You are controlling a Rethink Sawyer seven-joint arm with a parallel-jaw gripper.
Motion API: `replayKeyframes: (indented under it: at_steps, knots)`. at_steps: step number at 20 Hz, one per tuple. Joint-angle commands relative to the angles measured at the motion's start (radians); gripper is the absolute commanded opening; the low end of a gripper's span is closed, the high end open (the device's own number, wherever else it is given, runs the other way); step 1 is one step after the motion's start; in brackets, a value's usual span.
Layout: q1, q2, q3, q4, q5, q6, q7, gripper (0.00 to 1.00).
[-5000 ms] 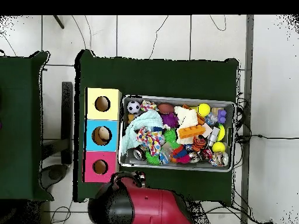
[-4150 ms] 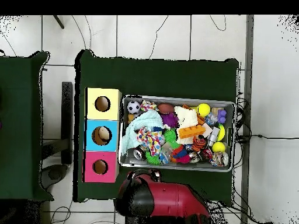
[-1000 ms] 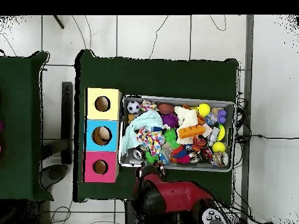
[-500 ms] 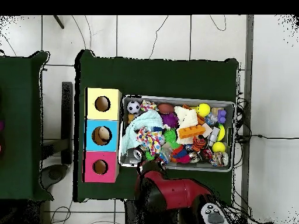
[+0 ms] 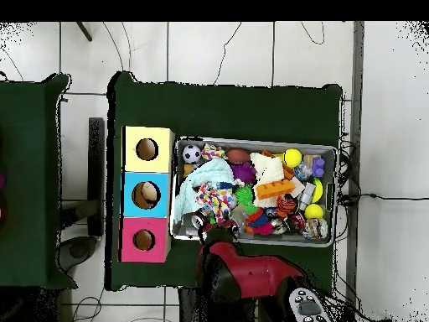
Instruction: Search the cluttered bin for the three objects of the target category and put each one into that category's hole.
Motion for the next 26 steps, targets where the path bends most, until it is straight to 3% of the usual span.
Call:
replayKeyframes:
  at_steps: [1, 6, 13, 26]
  knots:
    - [0.012, 0.041, 0.001, -0.14, -0.034, -0.061, 0.098, 1.0]
    - [0.002, 0.046, 0.021, -0.139, -0.048, -0.004, 0.086, 1.0]
    - [0.024, 0.107, -0.011, -0.174, -0.07, 0.062, 0.044, 1.0]
    - [0.043, 0.205, -0.06, -0.212, -0.122, 0.058, 0.046, 1.0]
